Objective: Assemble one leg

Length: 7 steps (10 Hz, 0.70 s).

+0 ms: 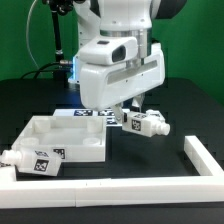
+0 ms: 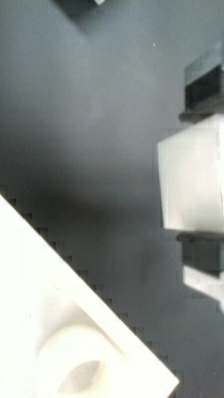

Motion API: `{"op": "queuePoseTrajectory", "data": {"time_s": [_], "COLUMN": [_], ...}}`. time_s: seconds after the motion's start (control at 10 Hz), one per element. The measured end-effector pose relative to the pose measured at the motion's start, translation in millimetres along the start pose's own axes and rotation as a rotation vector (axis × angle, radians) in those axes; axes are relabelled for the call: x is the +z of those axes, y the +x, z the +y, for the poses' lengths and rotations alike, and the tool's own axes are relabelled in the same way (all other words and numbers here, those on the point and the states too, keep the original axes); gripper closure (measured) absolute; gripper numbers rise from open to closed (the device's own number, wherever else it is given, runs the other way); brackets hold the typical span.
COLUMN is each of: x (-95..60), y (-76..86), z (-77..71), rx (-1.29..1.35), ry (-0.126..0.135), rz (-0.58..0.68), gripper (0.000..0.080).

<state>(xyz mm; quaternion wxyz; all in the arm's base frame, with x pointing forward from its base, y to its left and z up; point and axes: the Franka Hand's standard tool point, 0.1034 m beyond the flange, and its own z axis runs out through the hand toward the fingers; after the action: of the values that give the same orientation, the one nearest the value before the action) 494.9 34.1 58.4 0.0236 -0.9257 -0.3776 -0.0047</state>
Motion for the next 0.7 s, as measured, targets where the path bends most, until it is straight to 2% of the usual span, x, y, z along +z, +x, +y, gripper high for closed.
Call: {"op": "queuePoseTrajectory", "data": {"time_s": [0.5, 0.6, 0.7], "x": [5.2, 5.3, 6.2], "y": [0.1, -8.5, -29.3], "z": [0.2, -12.9, -33.3], "rx": [0.009, 0.067, 0.087], "ry": [0.004, -0.009, 0.003], "rz": [-0.003, 0.008, -0.014], "gripper": [0.0512, 0.0512, 0.0512]}}
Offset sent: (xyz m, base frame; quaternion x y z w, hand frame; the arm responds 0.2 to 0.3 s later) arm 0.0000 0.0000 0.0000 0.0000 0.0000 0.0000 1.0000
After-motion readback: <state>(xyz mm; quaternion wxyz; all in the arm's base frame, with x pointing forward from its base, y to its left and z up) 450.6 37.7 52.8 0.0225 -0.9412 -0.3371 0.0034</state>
